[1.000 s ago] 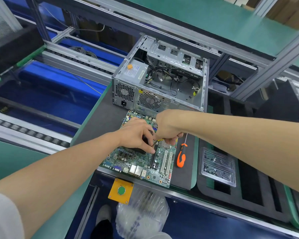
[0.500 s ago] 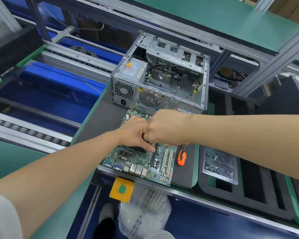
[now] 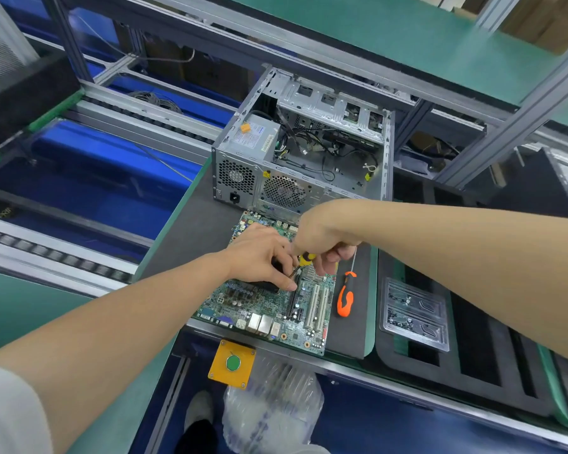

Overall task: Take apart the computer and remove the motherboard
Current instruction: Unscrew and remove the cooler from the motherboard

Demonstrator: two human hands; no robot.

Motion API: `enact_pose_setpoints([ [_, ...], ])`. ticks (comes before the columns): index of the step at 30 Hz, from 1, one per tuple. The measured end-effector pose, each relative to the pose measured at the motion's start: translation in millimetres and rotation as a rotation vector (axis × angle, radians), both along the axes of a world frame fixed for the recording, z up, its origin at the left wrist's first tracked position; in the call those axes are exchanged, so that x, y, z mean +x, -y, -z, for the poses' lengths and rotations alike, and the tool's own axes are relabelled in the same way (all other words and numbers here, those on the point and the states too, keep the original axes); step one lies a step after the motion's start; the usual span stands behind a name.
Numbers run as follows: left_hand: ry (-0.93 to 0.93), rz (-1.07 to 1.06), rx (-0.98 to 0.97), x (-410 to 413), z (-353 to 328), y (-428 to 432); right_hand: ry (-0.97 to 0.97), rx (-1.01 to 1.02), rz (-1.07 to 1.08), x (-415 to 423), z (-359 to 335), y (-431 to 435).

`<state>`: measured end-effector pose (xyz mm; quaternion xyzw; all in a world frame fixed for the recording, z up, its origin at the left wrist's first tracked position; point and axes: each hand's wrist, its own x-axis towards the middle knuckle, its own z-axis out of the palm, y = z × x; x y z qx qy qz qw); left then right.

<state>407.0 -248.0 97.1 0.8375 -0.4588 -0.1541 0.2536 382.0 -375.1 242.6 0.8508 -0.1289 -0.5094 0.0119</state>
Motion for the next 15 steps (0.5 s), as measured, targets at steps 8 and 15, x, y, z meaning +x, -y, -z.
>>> enact_pose_setpoints([
  [8,0.025,-0.005,-0.054,2,10,-2,0.182,-0.110,-0.562,-9,-5,-7],
  [15,0.049,-0.031,-0.080,2,14,-1,0.423,-0.055,-0.931,-26,8,-1],
])
